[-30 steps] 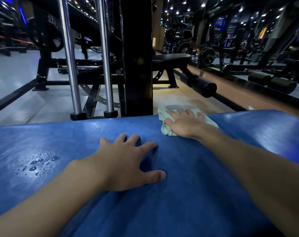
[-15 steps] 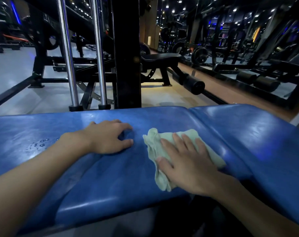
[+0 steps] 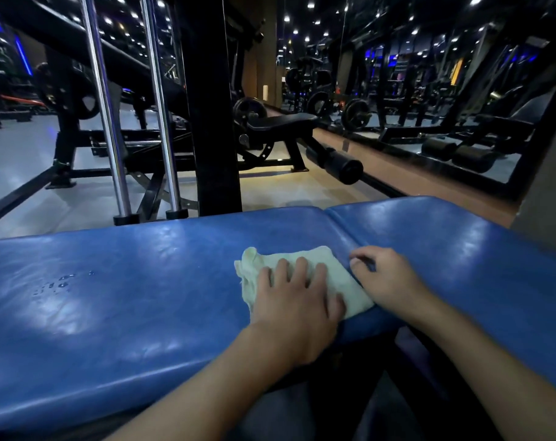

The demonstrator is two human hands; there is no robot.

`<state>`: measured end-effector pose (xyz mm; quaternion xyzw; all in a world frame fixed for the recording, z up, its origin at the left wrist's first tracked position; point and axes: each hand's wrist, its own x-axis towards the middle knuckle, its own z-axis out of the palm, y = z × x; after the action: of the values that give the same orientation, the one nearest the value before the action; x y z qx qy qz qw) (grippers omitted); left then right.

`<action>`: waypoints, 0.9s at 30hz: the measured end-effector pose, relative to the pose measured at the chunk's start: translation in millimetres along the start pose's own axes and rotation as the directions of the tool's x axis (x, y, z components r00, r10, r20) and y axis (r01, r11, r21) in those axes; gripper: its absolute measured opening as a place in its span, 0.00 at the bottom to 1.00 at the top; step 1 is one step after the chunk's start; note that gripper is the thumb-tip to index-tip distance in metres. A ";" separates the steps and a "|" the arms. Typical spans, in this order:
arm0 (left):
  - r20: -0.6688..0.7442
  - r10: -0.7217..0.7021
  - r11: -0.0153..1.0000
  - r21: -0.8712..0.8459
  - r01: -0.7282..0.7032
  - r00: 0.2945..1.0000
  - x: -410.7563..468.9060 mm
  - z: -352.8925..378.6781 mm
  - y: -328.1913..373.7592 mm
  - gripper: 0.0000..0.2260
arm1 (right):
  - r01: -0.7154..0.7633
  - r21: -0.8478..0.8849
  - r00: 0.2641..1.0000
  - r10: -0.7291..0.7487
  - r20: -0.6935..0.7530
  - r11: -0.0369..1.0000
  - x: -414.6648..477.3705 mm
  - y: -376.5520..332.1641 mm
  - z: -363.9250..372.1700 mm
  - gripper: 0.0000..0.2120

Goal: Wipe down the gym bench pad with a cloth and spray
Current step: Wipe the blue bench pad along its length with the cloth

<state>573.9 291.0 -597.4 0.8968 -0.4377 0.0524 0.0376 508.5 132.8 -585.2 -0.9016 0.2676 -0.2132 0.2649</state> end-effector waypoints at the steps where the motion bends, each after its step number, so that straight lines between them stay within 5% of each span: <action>1: 0.015 -0.009 1.000 -0.021 0.009 1.000 1.6 4.2 -3.3 0.28 | 0.003 0.011 1.000 -0.003 0.002 1.000 5.5 -2.7 2.2 0.11; 6: 0.185 -0.035 0.990 -0.129 0.059 0.982 45.9 1.8 -35.1 0.28 | 0.079 0.042 0.993 -0.083 0.086 0.996 24.7 -16.5 17.8 0.14; 11: 0.225 -0.089 0.989 -0.097 0.114 0.970 114.6 3.0 -90.3 0.26 | 0.264 -0.343 0.962 -0.223 0.154 0.901 27.3 -7.4 42.7 0.36; 17: 0.215 -0.170 0.980 -0.061 0.187 0.962 178.8 4.5 -127.6 0.27 | 0.233 -0.378 0.963 -0.159 0.216 0.896 27.4 -7.0 45.2 0.46; 27: 0.210 -0.041 0.997 -0.049 0.052 0.977 52.6 -2.2 -78.9 0.26 | 0.161 -0.243 0.968 -0.105 0.227 0.957 26.6 -12.4 37.4 0.26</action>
<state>668.1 298.6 -590.2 0.9060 -0.4194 -0.0550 0.0171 553.1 139.5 -600.3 -0.9619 0.2020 -0.0967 0.1566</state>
